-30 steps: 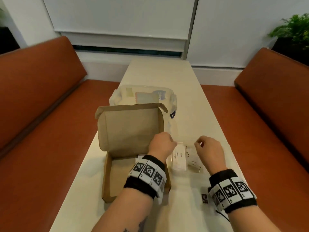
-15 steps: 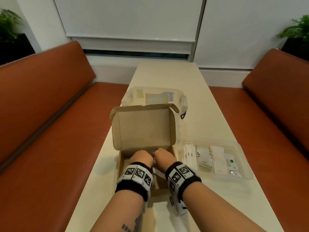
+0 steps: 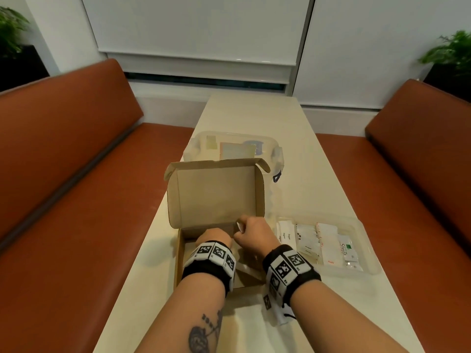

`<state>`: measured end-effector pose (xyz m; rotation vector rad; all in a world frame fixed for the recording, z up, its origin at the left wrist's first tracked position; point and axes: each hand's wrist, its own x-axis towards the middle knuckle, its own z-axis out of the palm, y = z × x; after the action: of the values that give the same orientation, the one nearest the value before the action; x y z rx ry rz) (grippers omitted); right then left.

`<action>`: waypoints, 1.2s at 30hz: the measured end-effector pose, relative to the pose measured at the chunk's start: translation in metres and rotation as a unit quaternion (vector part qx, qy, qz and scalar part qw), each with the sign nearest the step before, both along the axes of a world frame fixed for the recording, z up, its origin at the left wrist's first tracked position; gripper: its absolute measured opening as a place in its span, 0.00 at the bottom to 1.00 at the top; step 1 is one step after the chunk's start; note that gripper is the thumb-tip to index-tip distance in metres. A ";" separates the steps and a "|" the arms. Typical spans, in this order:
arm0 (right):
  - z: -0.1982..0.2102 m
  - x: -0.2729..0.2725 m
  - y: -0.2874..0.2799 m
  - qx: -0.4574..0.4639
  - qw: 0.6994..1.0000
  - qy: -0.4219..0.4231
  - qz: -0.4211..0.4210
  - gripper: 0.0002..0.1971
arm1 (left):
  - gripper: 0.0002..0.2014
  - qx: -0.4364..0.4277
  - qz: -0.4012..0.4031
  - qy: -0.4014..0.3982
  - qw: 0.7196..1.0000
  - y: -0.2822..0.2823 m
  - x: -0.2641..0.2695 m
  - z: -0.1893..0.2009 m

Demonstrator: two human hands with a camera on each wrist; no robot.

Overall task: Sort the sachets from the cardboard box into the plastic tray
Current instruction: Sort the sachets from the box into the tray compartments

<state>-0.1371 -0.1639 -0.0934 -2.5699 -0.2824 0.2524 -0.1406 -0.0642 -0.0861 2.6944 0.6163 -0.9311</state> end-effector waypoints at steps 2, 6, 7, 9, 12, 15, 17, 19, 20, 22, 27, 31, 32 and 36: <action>0.002 -0.003 -0.001 -0.020 1.000 0.018 0.016 0.13 | 0.14 0.008 -0.014 0.006 1.000 -0.001 0.001 0.000; -0.005 -0.011 0.002 -0.079 0.991 0.101 0.043 0.21 | 0.15 0.018 -0.043 -0.004 0.999 0.000 -0.001 -0.002; -0.007 -0.014 0.003 -0.111 0.985 0.117 0.064 0.23 | 0.14 0.014 -0.043 -0.014 0.999 0.002 -0.001 -0.002; -0.010 -0.019 0.005 -0.194 0.967 0.123 0.112 0.21 | 0.14 -0.003 -0.037 -0.043 0.998 0.004 -0.002 -0.003; -0.014 -0.023 0.007 -0.226 0.959 0.113 0.128 0.12 | 0.14 -0.031 -0.019 -0.081 0.996 0.009 -0.006 -0.003; -0.013 -0.021 0.005 -0.191 0.972 0.089 0.107 0.11 | 0.09 -0.050 0.003 -0.133 0.990 0.014 -0.013 0.002; -0.009 -0.019 0.001 -0.145 0.984 0.069 0.077 0.10 | 0.08 -0.072 0.029 -0.170 0.982 0.015 -0.017 0.009; -0.002 -0.017 -0.012 -0.067 0.994 0.080 0.031 0.09 | 0.08 -0.126 0.054 -0.215 0.967 0.014 -0.018 0.020; 0.003 -0.016 -0.022 -0.023 0.995 0.094 0.014 0.09 | 0.08 -0.157 0.061 -0.237 0.957 0.013 -0.018 0.026; 0.019 -0.015 -0.047 0.069 0.990 0.120 -0.003 0.07 | 0.07 -0.211 0.063 -0.273 0.936 0.006 -0.017 0.041; 0.054 -0.017 -0.111 0.238 0.965 0.067 -0.092 0.09 | 0.03 -0.351 0.017 -0.251 0.902 -0.036 -0.007 0.065; 0.056 -0.014 -0.144 0.292 0.935 -0.029 -0.201 0.06 | 0.06 -0.464 0.044 -0.221 0.857 -0.085 0.003 0.066; 0.055 -0.014 -0.150 0.285 0.932 -0.055 -0.218 0.07 | 0.09 -0.474 0.045 -0.220 0.851 -0.097 0.006 0.065; 0.047 -0.009 -0.163 0.078 0.959 -0.165 -0.217 0.11 | 0.15 -0.521 0.116 -0.267 0.803 -0.131 0.017 0.058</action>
<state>-0.1461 -0.3271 -0.0459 -2.4292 0.1421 -0.3483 -0.1241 -0.1948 -0.0277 1.6706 0.1813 -0.2399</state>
